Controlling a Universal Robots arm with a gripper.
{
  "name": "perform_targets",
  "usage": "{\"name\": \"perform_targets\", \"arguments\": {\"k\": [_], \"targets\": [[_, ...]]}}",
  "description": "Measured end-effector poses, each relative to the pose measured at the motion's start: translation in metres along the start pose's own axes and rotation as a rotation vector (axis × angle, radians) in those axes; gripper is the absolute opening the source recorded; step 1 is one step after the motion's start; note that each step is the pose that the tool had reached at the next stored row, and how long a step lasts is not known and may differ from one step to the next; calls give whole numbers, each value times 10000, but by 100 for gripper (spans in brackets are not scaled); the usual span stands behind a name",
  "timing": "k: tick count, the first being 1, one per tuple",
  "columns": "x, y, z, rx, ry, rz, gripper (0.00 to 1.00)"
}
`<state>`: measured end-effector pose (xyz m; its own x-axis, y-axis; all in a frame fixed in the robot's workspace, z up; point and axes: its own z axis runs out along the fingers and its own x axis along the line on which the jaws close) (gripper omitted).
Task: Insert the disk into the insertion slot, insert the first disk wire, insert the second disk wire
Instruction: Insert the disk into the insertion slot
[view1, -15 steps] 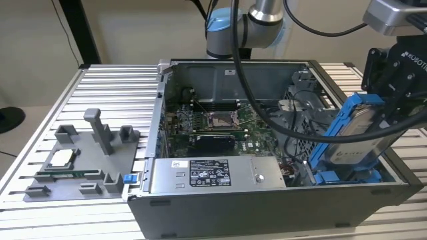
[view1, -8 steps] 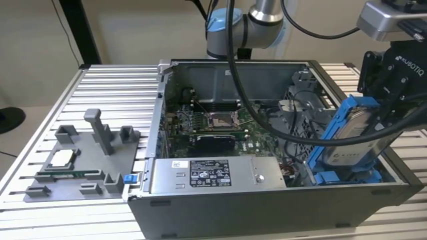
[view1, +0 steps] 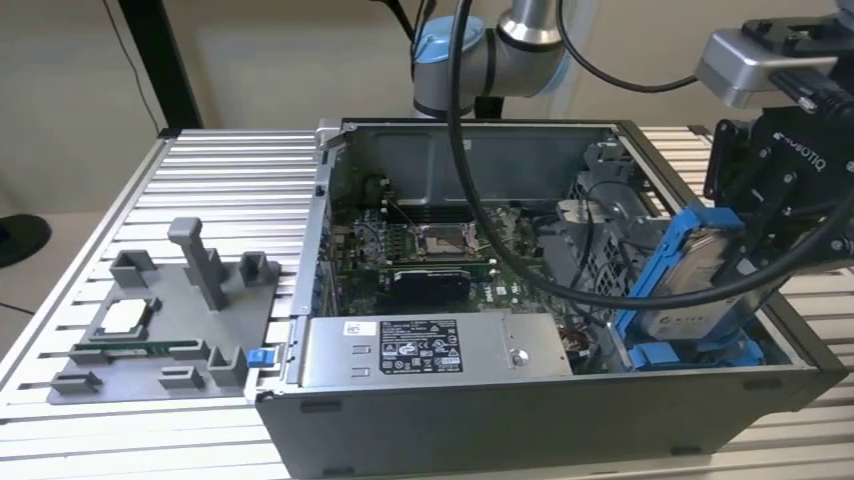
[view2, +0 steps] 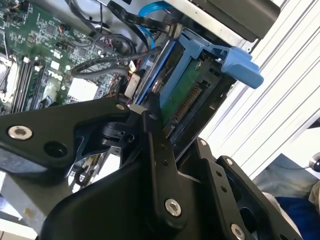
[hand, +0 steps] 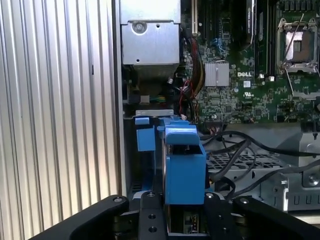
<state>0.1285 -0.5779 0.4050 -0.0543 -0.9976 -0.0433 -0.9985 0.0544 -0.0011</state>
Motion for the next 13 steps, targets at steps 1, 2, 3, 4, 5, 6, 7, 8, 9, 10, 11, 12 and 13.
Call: {"name": "perform_targets", "arguments": {"k": [1,2,3,4,5,6,7,8,9,10,11,12,13], "targets": [[-2,0,18,0,7,0,0],[-4,1,35,1,10,0,0],[-5,1,53,2,12,1,0],[-5,1,71,3,14,1,0],[-4,1,89,4,14,1,0],[-4,1,107,5,15,0,0],[-4,1,127,6,13,1,0],[-3,1,143,7,13,1,0],[-3,1,146,7,13,1,0],[-3,1,146,7,13,1,0],[-3,1,146,7,13,1,0],[-3,1,146,7,14,1,0],[-3,1,146,7,14,1,0]]}}
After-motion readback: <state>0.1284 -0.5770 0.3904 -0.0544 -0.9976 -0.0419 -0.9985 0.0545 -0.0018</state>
